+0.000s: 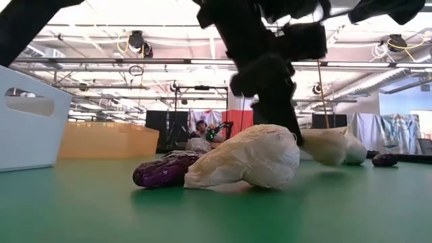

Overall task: Sort produce into baskets
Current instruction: Put the white garlic into the orange bin

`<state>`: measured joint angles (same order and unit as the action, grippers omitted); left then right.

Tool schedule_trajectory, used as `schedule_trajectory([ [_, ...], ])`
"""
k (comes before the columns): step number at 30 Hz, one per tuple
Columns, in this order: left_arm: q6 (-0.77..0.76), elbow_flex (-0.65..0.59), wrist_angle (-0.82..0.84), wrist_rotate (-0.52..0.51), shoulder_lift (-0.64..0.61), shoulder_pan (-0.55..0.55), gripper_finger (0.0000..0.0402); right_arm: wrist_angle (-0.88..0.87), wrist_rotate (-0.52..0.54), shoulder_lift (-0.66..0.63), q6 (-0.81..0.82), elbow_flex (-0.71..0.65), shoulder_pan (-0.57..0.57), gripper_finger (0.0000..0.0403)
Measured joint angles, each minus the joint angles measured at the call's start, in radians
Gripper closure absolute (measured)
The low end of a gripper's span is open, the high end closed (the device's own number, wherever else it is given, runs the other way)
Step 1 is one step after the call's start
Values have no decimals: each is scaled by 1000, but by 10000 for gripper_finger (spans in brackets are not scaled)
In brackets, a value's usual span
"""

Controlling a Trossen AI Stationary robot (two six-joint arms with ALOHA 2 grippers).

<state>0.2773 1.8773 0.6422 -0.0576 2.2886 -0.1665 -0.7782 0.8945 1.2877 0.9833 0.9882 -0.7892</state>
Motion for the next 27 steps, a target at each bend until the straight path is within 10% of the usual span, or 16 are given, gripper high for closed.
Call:
schedule_trajectory([
  [6, 18, 0, 24, -10, -115, -8, 387, -6, 0, 9, 0, 0, 18, 403],
  [14, -8, -86, 303, -269, -306, 27, 387, -21, -6, 25, 3, -1, 18, 403],
  [20, -165, -275, 503, -460, -504, 158, 387, -5, -6, 25, 10, -26, 18, 403],
  [27, -289, -578, 529, -453, -798, 357, 387, 0, -6, 25, 26, -42, 39, 403],
])
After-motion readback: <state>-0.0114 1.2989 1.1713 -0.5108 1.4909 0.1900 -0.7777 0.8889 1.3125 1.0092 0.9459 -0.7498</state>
